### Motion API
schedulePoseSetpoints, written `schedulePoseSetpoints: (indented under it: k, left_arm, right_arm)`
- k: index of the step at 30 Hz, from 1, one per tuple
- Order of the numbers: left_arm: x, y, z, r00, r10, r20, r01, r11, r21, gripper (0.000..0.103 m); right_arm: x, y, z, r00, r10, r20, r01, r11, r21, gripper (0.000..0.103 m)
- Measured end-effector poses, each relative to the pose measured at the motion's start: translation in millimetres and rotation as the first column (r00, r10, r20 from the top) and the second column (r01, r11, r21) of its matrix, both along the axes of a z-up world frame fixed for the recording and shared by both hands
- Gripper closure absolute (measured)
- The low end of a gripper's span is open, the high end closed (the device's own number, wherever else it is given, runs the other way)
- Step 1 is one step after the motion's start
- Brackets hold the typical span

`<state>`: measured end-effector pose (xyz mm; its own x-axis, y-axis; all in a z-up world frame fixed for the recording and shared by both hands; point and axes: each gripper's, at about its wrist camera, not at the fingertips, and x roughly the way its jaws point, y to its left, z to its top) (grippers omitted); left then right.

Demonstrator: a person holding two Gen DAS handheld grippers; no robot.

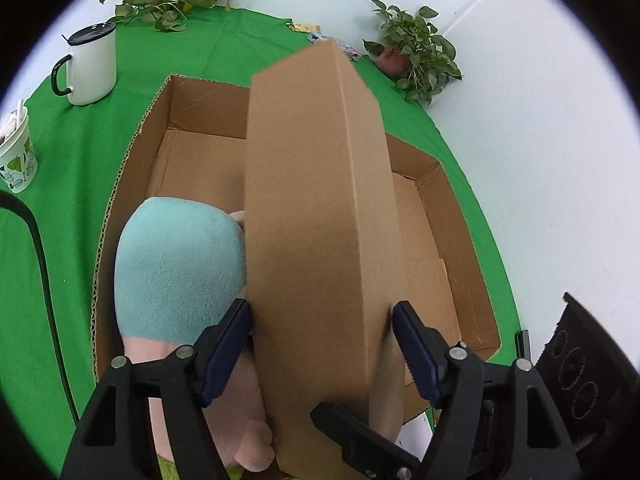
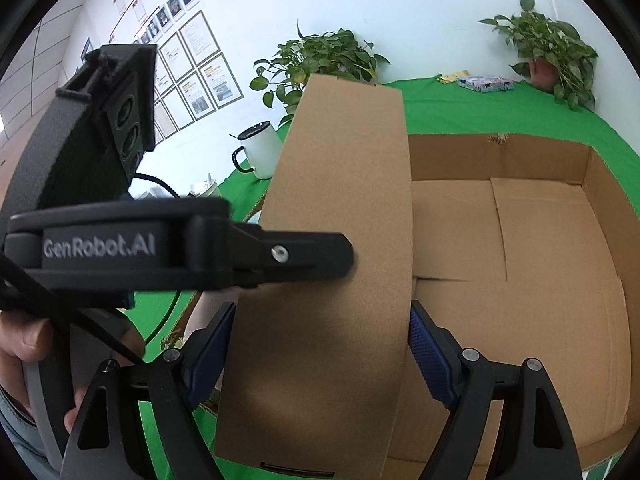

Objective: Organize objects
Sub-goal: 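Carry the long brown box with the right gripper over the open box, then lower the long box beside the plush pig and open the right gripper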

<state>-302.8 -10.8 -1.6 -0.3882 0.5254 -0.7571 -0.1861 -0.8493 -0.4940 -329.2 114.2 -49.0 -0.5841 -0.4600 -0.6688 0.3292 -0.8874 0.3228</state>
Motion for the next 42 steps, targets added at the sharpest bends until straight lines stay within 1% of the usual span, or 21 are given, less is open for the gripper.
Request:
schedulePoseSetpoints:
  k: [4, 9, 15, 16, 18, 19, 22, 27, 32, 35, 37, 40, 42]
  left_arm:
    - [6.1, -7.5, 2.9, 1.0, 0.02, -0.016, -0.02, 1.0, -0.003, 0.032]
    - [16.8, -18.6, 2.8, 0.998, 0.046, -0.033, -0.046, 0.999, 0.001, 0.032]
    - [22.3, -21.7, -3.1, 0.999, 0.034, -0.042, -0.033, 0.999, 0.026, 0.032]
    - [22.5, -24.6, -3.3, 0.998, 0.037, -0.045, -0.036, 0.999, 0.012, 0.033]
    - [23.4, -24.9, -2.9, 0.997, 0.051, -0.06, -0.054, 0.997, -0.049, 0.035]
    - [23.5, -25.5, -2.1, 0.996, 0.057, -0.061, -0.061, 0.996, -0.057, 0.035]
    - [24.5, -32.0, -3.1, 0.996, 0.066, -0.054, -0.067, 0.997, -0.026, 0.035]
    - [25.9, -32.5, -3.6, 0.996, 0.067, -0.059, -0.068, 0.997, -0.027, 0.036]
    - [30.7, -34.8, -3.2, 0.995, 0.065, -0.071, -0.066, 0.998, -0.016, 0.036]
    - [32.7, -36.1, -2.1, 0.994, 0.066, -0.083, -0.068, 0.998, -0.016, 0.036]
    - [35.2, -37.0, 0.6, 0.992, 0.072, -0.099, -0.074, 0.997, -0.011, 0.036]
    - [41.1, -37.5, 7.5, 0.986, 0.085, -0.141, -0.086, 0.996, -0.002, 0.036]
    - [47.0, -36.9, 13.7, 0.979, 0.092, -0.18, -0.096, 0.995, -0.014, 0.037]
  right_arm:
    - [2.9, 8.8, -7.5, 0.999, -0.027, 0.033, 0.028, 0.999, -0.023, 0.023]
    - [6.2, 8.6, -7.6, 0.998, -0.047, 0.028, 0.047, 0.999, -0.004, 0.023]
    - [8.8, 13.5, -8.6, 0.997, -0.072, 0.04, 0.072, 0.997, 0.006, 0.023]
    - [9.3, 14.6, -8.8, 0.996, -0.075, 0.04, 0.075, 0.997, 0.011, 0.023]
    - [10.3, 20.0, -9.1, 0.994, -0.1, 0.039, 0.1, 0.995, 0.022, 0.023]
    - [9.0, 22.6, -9.2, 0.993, -0.111, 0.042, 0.11, 0.994, 0.024, 0.023]
    - [5.0, 30.3, -13.3, 0.989, -0.137, 0.063, 0.135, 0.99, 0.035, 0.023]
    - [-6.4, 19.5, -22.9, 0.989, -0.127, 0.08, 0.121, 0.989, 0.081, 0.023]
    - [-14.9, 3.5, -42.2, 0.985, -0.132, 0.11, 0.116, 0.984, 0.134, 0.023]
    - [-15.1, -3.2, -47.3, 0.985, -0.138, 0.104, 0.121, 0.981, 0.155, 0.023]
    - [-14.8, -6.4, -48.3, 0.987, -0.128, 0.102, 0.11, 0.98, 0.166, 0.02]
    - [-12.0, -15.6, -51.5, 0.99, -0.079, 0.115, 0.058, 0.983, 0.174, 0.016]
    - [-3.9, -18.1, -50.9, 0.993, -0.079, 0.089, 0.059, 0.978, 0.2, 0.016]
